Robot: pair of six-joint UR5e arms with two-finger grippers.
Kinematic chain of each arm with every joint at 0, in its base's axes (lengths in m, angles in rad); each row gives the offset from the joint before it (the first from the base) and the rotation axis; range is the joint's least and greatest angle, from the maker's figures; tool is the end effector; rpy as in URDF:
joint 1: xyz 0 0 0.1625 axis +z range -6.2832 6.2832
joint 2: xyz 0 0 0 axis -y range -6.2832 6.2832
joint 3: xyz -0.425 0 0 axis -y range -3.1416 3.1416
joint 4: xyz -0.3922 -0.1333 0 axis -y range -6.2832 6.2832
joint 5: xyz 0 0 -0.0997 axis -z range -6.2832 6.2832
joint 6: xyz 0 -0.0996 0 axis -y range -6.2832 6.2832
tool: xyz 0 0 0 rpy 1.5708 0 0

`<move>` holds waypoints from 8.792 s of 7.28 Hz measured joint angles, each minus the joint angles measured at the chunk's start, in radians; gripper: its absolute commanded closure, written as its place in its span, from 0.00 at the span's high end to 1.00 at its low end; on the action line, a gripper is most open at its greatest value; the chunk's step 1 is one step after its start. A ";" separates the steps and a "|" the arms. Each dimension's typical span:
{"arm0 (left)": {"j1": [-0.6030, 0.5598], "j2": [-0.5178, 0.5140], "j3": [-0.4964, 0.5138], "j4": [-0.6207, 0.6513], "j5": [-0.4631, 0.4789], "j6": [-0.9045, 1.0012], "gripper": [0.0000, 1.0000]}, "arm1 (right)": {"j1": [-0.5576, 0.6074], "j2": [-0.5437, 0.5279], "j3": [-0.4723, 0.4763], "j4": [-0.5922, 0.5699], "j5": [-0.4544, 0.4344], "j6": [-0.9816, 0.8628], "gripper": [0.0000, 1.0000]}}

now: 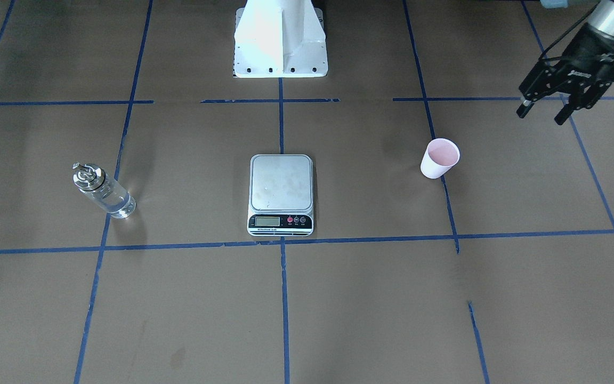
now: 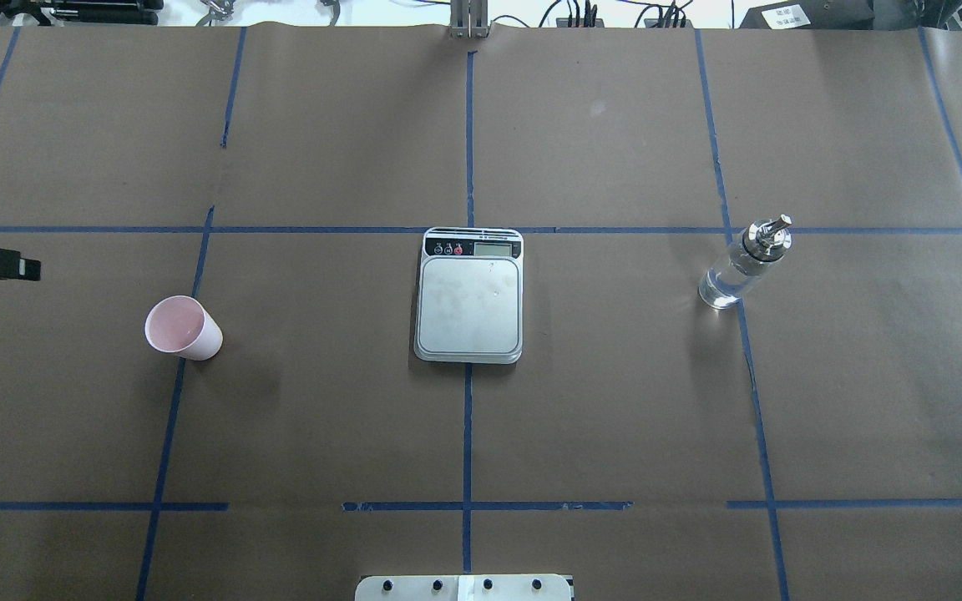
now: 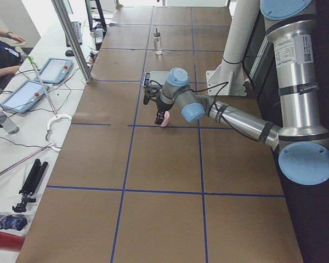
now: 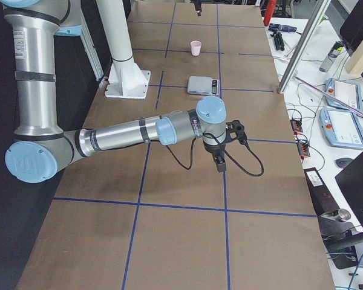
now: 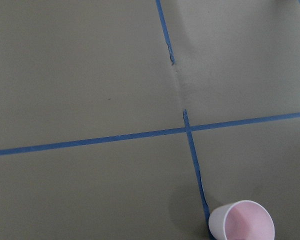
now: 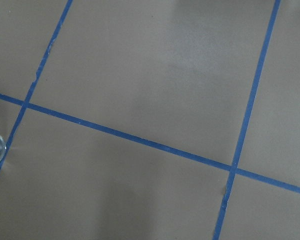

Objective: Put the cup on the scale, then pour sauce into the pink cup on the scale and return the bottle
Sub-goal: 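Move the left gripper down to the pink cup, then close the left gripper on the pink cup and lift it, then carry the pink cup with the left gripper onto the scale, then release the cup and withdraw the left arm while the right arm reaches for the bottle, then close the right gripper around the glass sauce bottle's neck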

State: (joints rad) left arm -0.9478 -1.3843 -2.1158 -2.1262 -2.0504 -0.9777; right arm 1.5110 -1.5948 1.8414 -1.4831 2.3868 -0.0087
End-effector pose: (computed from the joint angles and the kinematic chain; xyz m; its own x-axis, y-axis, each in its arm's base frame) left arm 0.1737 -0.3915 0.4175 0.5790 0.0440 -0.8141 0.2215 0.9525 0.2090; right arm 0.0316 -0.4895 0.5234 0.6691 -0.2877 0.6852 0.0623 0.9405 0.3341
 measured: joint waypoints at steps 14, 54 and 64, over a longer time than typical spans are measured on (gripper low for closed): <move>0.290 -0.191 0.112 0.136 0.173 -0.196 0.00 | 0.001 -0.027 0.003 0.002 0.001 -0.002 1.00; -0.460 -0.364 0.173 0.730 -0.068 0.996 1.00 | -1.094 -0.132 0.179 0.641 -1.215 1.246 1.00; -0.640 -0.035 0.425 0.291 -0.310 1.024 1.00 | -1.154 -0.130 0.156 0.657 -1.377 1.227 1.00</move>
State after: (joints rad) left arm -1.5880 -1.4192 -1.6907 -1.8355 -2.3607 0.0459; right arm 0.3568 -1.7244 1.9970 -0.8257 1.0099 1.2186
